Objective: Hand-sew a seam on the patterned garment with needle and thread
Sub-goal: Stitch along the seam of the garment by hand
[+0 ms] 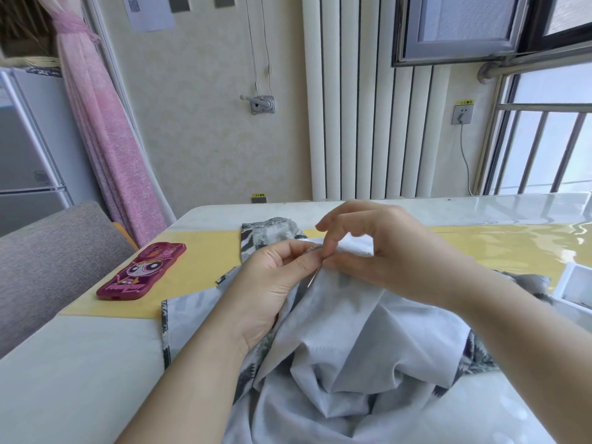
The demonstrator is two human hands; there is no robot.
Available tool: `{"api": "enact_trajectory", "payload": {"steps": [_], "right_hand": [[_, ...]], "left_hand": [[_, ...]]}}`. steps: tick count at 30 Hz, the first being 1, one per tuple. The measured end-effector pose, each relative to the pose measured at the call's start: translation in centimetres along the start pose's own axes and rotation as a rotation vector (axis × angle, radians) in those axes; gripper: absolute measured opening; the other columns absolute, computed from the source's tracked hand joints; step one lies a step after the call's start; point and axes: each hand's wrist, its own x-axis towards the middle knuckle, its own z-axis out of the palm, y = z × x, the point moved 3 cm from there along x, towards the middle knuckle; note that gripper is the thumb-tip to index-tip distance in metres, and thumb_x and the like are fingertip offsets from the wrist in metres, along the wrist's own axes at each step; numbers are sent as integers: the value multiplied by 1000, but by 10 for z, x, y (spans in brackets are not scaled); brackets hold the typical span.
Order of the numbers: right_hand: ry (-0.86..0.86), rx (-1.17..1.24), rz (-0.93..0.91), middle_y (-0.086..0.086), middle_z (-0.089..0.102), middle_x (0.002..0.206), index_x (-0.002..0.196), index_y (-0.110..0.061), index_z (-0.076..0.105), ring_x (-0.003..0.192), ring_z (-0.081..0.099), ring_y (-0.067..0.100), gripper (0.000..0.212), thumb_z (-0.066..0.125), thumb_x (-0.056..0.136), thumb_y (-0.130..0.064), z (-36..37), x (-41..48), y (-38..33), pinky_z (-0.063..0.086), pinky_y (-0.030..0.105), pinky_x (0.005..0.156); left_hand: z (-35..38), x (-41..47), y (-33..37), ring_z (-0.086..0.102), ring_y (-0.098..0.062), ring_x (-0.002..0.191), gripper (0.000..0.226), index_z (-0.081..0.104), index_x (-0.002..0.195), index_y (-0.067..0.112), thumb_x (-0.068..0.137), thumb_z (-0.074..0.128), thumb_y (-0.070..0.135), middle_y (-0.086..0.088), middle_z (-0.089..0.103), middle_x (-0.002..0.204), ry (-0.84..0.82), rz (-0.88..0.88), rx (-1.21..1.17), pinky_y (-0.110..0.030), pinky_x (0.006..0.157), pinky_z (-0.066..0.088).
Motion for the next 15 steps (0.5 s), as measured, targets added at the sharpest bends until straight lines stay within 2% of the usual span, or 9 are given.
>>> {"api": "enact_trajectory", "payload": {"steps": [2, 3, 5, 8, 11, 15], "right_hand": [[56, -73, -50, -10, 62, 107, 81, -25, 71, 80, 53, -17, 7, 73, 82, -18, 1, 0, 1, 38, 5, 69], [80, -95, -75, -10, 62, 106, 82, -25, 71, 80, 54, -15, 6, 73, 82, -19, 1, 0, 2, 39, 8, 68], [116, -126, -140, -10, 63, 103, 84, -26, 72, 85, 57, -4, 3, 71, 81, -25, 1, 0, 4, 43, 15, 69], [140, -159, -229, -7, 65, 99, 87, -25, 74, 89, 61, 9, 13, 64, 83, -33, 4, 0, 4, 51, 29, 72], [153, -204, -296, -4, 66, 98, 89, -24, 75, 86, 61, 18, 23, 56, 85, -37, 6, 0, 3, 53, 41, 67], [206, -256, -371, 0, 67, 95, 86, -18, 75, 80, 60, 23, 25, 55, 88, -32, 10, 1, 1, 52, 41, 61]], "left_hand": [[0, 0, 0, 69, -17, 88, 24, 70, 91, 6, 71, 67, 21, -10, 74, 91, 6, 8, -2, -22, 79, 54], [0, 0, 0, 69, -17, 88, 23, 71, 89, 7, 71, 67, 20, -10, 74, 91, 6, 6, -7, -22, 79, 54], [1, 0, -1, 69, -19, 87, 22, 71, 88, 7, 71, 67, 20, -12, 73, 92, 2, -13, -33, -25, 82, 55], [0, 0, -3, 67, -23, 87, 25, 71, 92, 4, 72, 66, 18, -17, 72, 94, -8, -60, -102, -31, 85, 53], [0, 0, -4, 66, -26, 89, 27, 68, 98, 1, 75, 63, 14, -20, 69, 99, -18, -103, -158, -34, 90, 51], [-1, 1, -6, 66, -23, 89, 25, 67, 98, 3, 75, 62, 13, -18, 69, 97, -2, -134, -189, -32, 89, 51]]}}
